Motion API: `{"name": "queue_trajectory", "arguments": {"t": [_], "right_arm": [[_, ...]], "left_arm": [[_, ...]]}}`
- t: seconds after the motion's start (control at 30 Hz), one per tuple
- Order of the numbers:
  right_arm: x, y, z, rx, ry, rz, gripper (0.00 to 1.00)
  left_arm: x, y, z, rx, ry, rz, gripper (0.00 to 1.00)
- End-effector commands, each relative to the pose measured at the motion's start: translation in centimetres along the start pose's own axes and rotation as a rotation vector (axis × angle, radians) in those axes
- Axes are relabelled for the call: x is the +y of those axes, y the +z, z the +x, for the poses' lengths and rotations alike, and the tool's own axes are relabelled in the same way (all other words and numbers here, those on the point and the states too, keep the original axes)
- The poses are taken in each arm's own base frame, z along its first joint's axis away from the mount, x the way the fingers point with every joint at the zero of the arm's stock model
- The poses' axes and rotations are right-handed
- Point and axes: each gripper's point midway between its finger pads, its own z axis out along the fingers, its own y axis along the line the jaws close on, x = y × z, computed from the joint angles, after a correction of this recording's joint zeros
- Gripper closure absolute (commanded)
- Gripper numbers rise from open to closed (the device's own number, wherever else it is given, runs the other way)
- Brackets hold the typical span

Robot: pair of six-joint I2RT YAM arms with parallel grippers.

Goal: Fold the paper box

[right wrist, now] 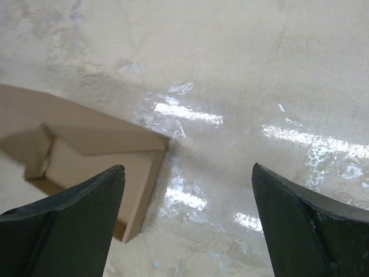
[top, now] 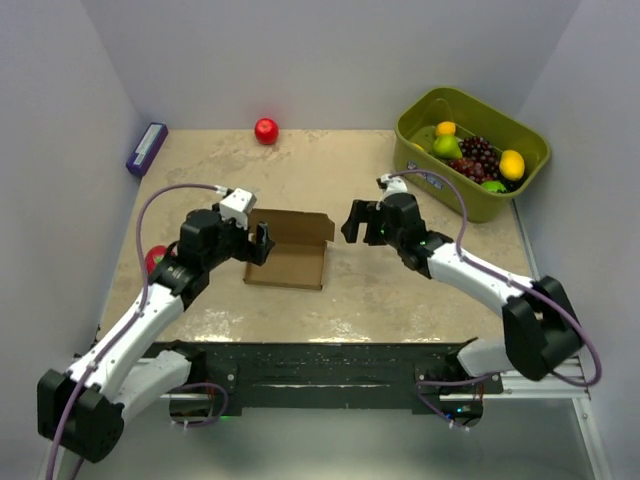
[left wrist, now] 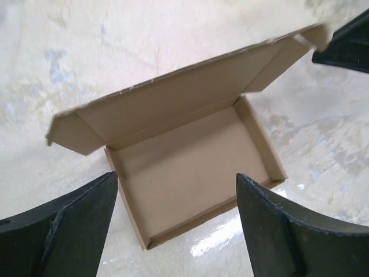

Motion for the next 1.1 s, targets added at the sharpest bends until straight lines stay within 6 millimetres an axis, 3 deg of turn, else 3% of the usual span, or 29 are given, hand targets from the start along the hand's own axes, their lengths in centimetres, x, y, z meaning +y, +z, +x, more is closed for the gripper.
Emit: {"name": "queue_trajectory", "arguments": {"t": [0.0, 0.1, 0.27, 0.37, 0.57, 0.67, 0.93, 1.03, 1.07], "right_arm": [[1.9, -3.6, -1.5, -0.085, -0.078, -0.129, 0.06], [3.6, -6.1, -3.4, -0.161, -0.099, -0.211, 0.07], [6.0, -7.0, -5.1, -0.184, -0.174, -0.236, 0.1], [7.1, -5.7, -4.5, -0.157, -0.224, -0.246, 0.11], [8.6, -2.6, -3.2, -0.115, -0.338, -0.263, 0.14], [8.3, -1.1, -3.0, -0.115, -0.378, -0.242, 0.15], [8.0, 1.7, -2.0, -0.114, -0.473, -0.246, 0.3], [7.9, 2.5, -1.4, -0.108, -0.51, -0.251, 0.38], [7.8, 2.6, -1.5, -0.112, -0.516, -0.25, 0.47]], "left_arm": [[1.0, -2.2, -4.4, -0.212, 0.057, -0.067, 0.13], [3.9, -2.4, -3.8, -0.169, 0.032, -0.205, 0.13], [7.6, -2.4, -3.7, -0.15, -0.038, -0.265, 0.12], [7.8, -2.3, -3.6, -0.149, -0.029, -0.236, 0.11], [6.1, -1.5, -3.4, -0.143, 0.007, -0.119, 0.08], [6.1, -1.3, -3.3, -0.136, 0.007, -0.112, 0.08], [5.8, -1.0, -3.0, -0.132, 0.013, -0.092, 0.08], [5.6, -1.0, -2.8, -0.129, 0.016, -0.08, 0.08], [5.6, -0.9, -2.7, -0.126, 0.015, -0.08, 0.08]]}}
